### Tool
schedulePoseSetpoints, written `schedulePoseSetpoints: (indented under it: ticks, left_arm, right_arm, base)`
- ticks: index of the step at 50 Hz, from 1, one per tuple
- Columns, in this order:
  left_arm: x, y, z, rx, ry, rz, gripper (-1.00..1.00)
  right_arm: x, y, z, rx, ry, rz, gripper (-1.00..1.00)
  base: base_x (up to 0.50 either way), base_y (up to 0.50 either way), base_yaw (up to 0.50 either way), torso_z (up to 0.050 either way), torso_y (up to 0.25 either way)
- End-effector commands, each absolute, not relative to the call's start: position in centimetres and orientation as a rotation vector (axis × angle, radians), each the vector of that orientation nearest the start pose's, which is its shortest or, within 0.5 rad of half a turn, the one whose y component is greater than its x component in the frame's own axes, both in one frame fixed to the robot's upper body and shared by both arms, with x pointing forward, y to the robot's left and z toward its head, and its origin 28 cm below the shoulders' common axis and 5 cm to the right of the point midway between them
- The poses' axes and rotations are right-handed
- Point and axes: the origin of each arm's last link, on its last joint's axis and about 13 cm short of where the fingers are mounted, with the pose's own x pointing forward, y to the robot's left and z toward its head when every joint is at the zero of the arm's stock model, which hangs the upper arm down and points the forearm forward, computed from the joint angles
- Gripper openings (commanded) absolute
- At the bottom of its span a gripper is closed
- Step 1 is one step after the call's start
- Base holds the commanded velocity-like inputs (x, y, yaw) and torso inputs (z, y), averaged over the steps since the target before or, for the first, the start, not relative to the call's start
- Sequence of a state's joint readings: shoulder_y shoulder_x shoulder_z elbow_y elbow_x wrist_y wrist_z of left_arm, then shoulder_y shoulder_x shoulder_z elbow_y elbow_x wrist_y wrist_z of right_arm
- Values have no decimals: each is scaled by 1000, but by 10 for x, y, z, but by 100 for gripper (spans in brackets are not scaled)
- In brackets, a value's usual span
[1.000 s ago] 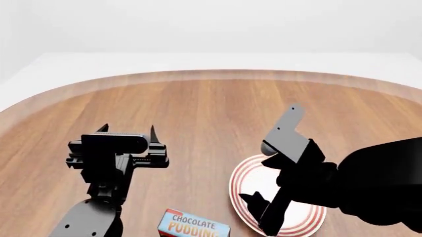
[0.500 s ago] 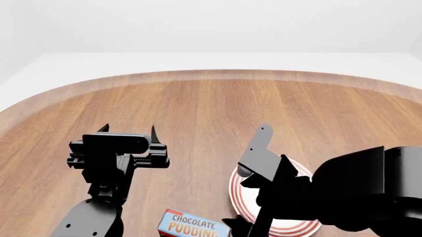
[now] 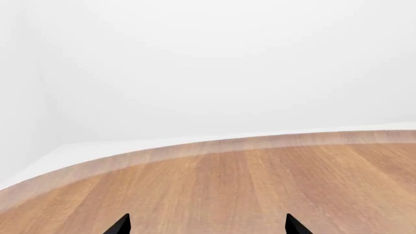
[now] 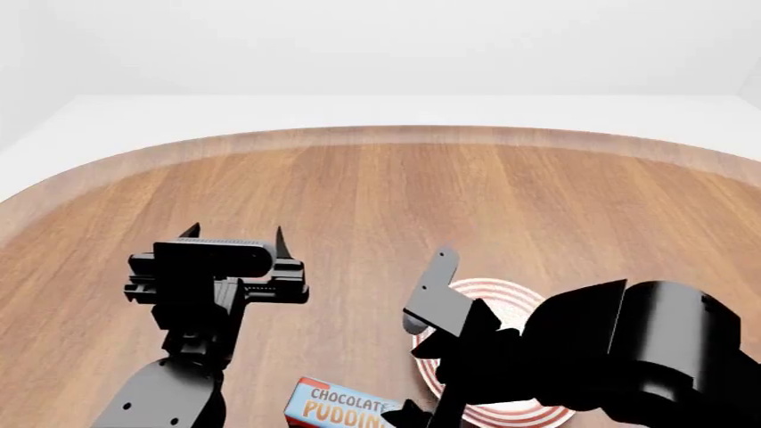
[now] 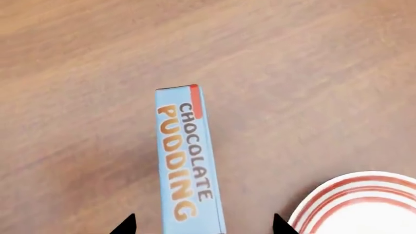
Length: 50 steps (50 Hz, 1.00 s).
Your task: Put the chocolate pudding to the right of the plate.
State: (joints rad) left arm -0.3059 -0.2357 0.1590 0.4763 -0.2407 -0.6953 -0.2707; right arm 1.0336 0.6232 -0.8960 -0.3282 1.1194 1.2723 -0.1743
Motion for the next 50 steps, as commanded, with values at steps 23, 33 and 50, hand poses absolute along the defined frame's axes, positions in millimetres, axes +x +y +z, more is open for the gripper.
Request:
schedulePoseSetpoints:
  ticks: [23, 33, 50]
  left_arm:
    - [245, 211, 133, 82, -54, 17, 100]
    - [245, 210, 134, 82, -57, 15, 100]
    - [244, 210, 133, 80, -56, 14, 100]
  right_arm:
    - [270, -92, 132, -409, 882, 1113, 100]
    - [270, -93, 122, -402, 915, 1111, 100]
    - [268, -94, 106, -394, 963, 1110, 100]
  base:
    - [0, 0, 0, 0, 0]
    - [0, 0, 0, 0, 0]
    - [0, 0, 0, 0, 0]
